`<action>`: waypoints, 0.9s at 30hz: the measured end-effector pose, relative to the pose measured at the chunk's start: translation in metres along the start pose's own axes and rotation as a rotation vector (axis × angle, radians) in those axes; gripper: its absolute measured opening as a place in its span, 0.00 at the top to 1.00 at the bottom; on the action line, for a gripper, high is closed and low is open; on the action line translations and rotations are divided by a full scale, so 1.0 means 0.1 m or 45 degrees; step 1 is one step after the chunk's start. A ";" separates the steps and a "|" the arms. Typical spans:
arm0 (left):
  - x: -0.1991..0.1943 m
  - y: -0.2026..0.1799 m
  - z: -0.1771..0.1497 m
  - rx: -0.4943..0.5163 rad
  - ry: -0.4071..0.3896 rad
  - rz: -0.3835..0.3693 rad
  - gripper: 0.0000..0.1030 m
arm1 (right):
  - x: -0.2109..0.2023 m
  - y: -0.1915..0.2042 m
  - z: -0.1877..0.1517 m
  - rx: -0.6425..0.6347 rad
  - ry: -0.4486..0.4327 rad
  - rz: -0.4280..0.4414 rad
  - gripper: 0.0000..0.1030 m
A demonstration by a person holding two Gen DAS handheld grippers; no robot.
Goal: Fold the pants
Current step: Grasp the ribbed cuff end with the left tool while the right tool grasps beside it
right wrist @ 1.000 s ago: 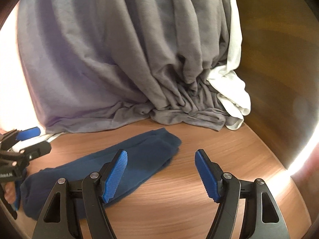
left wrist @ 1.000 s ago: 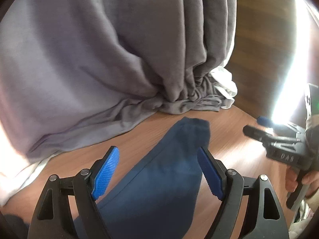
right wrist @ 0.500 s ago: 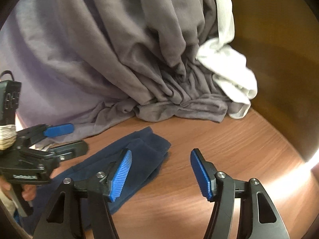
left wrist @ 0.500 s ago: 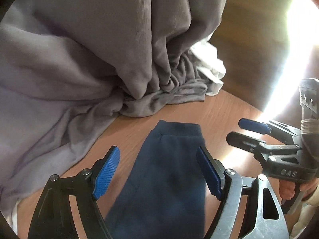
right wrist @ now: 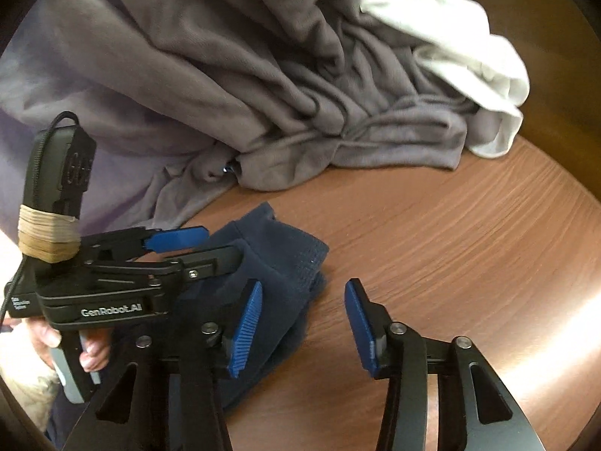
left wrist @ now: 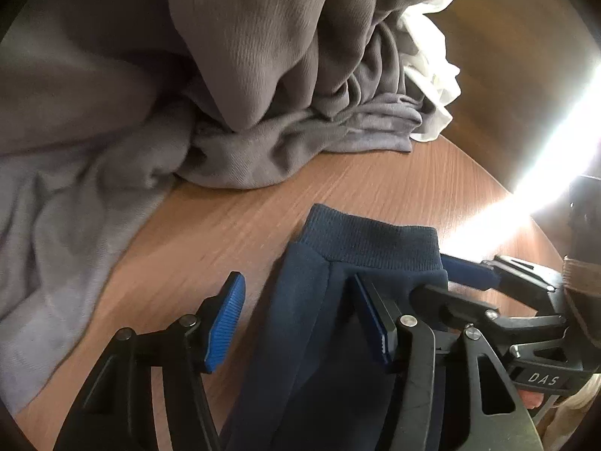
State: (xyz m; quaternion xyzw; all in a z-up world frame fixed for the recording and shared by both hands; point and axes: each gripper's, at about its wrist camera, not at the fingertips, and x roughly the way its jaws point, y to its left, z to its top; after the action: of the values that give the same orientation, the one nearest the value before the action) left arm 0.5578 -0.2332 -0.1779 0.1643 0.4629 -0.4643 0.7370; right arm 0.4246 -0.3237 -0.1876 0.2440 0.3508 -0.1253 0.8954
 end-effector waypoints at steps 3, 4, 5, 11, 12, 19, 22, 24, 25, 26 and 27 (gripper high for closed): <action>0.03 0.02 0.02 -0.004 0.001 -0.025 0.44 | 0.06 -0.04 -0.01 0.030 0.008 0.021 0.60; 0.03 0.03 0.03 -0.003 0.001 -0.033 0.44 | 0.07 -0.03 0.00 0.031 0.004 0.022 0.60; 0.04 0.02 0.04 0.002 0.000 -0.036 0.44 | 0.08 -0.02 0.00 0.027 0.003 0.023 0.60; 0.09 -0.03 0.07 0.064 -0.002 -0.034 0.51 | 0.12 0.01 0.01 0.015 -0.005 0.035 0.67; 0.10 -0.04 0.08 0.071 0.001 -0.043 0.57 | 0.13 0.02 0.01 0.008 -0.007 0.035 0.70; 0.14 -0.09 0.14 0.048 0.017 -0.086 0.74 | 0.13 0.07 0.02 -0.036 -0.036 0.011 0.77; 0.13 -0.18 0.15 0.095 -0.002 -0.045 0.78 | 0.07 0.06 0.03 -0.039 -0.045 0.001 0.79; 0.11 -0.26 0.14 0.138 -0.018 -0.010 0.80 | 0.04 0.07 0.05 -0.043 -0.050 0.005 0.81; 0.09 -0.31 0.13 0.158 -0.026 0.005 0.81 | 0.01 0.08 0.06 -0.053 -0.055 0.005 0.81; 0.07 -0.32 0.13 0.160 -0.032 0.004 0.81 | -0.01 0.10 0.07 -0.068 -0.063 0.002 0.82; 0.04 -0.34 0.13 0.157 -0.041 0.000 0.82 | -0.05 0.13 0.08 -0.085 -0.075 0.000 0.82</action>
State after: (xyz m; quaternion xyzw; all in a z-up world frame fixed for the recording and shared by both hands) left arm 0.5373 -0.2617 -0.1680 0.2019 0.4216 -0.4946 0.7327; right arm 0.4304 -0.3167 -0.1747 0.2102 0.3284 -0.1204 0.9129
